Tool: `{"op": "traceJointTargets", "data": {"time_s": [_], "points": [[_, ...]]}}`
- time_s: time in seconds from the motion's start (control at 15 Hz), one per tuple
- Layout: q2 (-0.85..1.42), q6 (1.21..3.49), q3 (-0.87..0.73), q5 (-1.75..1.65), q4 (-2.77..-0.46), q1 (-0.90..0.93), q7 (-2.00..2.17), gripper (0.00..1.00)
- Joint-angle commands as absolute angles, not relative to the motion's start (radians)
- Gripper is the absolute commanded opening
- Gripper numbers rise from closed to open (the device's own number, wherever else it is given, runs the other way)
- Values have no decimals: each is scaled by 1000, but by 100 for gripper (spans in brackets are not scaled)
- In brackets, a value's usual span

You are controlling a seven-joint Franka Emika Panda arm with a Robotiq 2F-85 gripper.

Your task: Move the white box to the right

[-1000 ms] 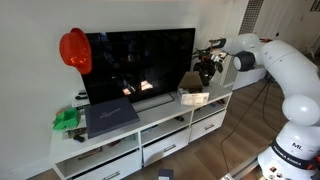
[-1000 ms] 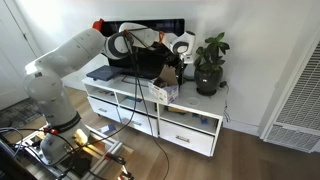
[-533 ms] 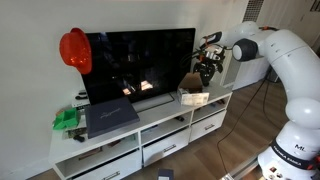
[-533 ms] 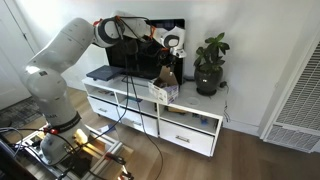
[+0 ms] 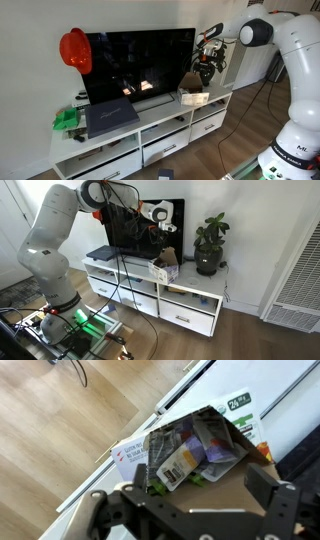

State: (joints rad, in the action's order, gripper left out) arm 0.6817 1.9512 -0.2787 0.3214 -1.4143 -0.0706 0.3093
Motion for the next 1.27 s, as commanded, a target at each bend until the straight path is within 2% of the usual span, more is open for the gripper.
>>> {"op": "traceJointTargets", "data": {"time_s": [0.0, 0.53, 0.8, 0.87, 1.2], "points": [[492, 2038, -197, 219, -1653, -68, 179, 100], [203, 2082, -52, 93, -1999, -24, -39, 100], [129, 2188, 1, 62, -2131, 31, 27, 100], [195, 2119, -8, 93, -2032, 5, -3, 100], [163, 2169, 7, 83, -2096, 26, 15, 100]]}}
